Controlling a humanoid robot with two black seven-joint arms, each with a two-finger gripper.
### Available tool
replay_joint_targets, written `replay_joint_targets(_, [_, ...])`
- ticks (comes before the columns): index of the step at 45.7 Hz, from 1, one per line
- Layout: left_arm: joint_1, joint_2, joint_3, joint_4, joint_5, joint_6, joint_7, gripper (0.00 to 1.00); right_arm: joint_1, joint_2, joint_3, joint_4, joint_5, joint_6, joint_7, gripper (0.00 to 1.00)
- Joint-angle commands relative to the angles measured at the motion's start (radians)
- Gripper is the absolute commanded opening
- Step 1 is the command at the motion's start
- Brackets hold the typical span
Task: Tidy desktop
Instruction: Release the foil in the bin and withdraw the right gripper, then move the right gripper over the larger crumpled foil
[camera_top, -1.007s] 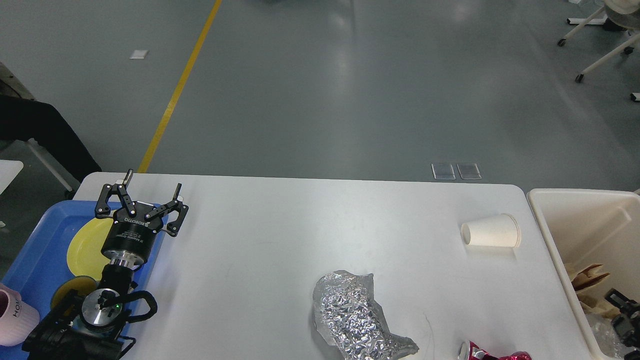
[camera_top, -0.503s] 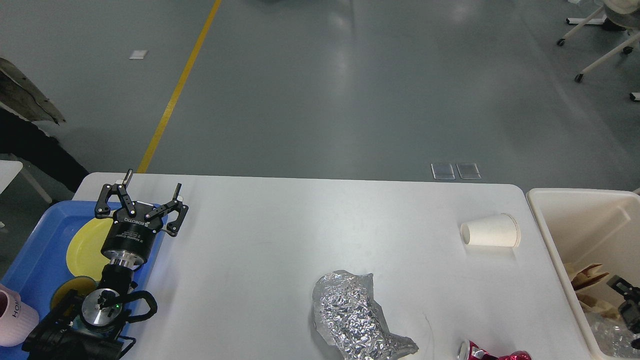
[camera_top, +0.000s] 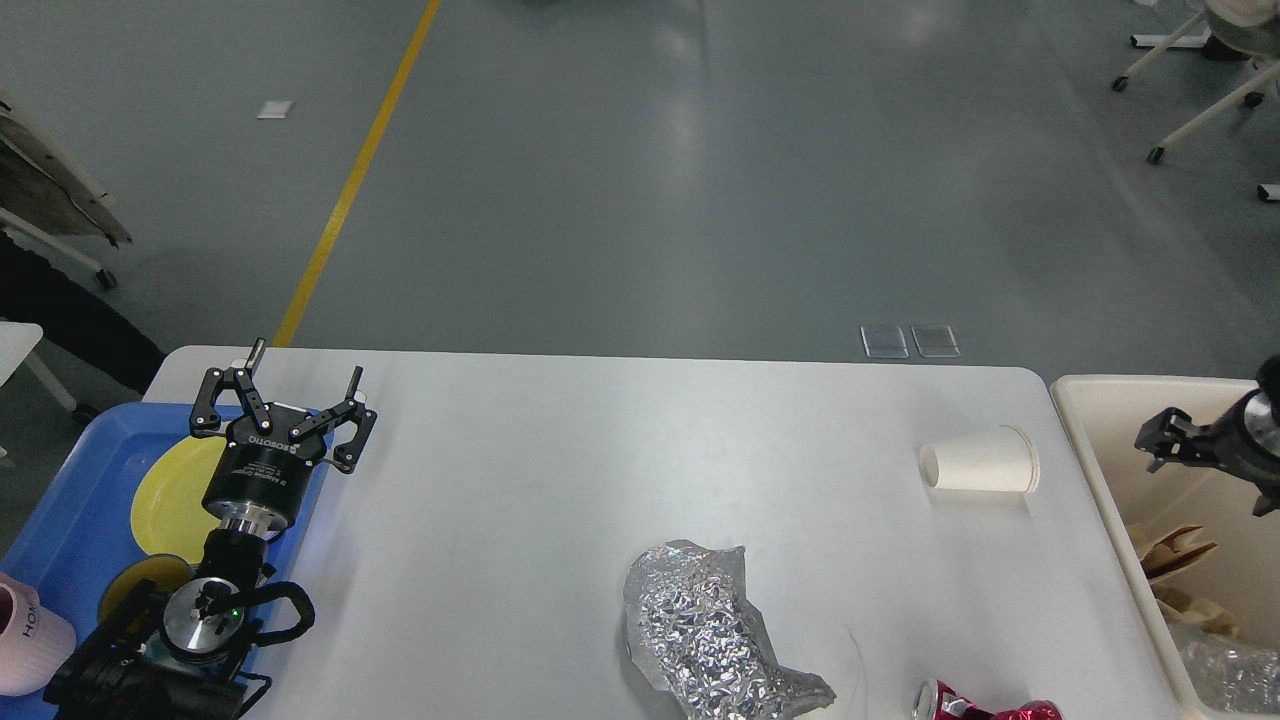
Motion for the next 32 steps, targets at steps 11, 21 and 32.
replay_joint_targets(11, [0.0,0.0,0.0,0.0,0.0,-0.001,0.001,0.97,0.699,0.081,-0.209,0.827,0.008,0.038,-0.014,1.0])
replay_joint_targets(21, [0.0,0.0,0.002,0.0,0.0,0.0,0.001,0.97,0.973,0.171,-0.207,1.151,0.091,0.021,-0.012,1.0])
replay_joint_targets(32, [0.0,0.0,0.002,0.0,0.0,0.0,0.001,0.97,1.074,0.165,-0.197,1.361,0.137,-0.107,-0.012,0.98])
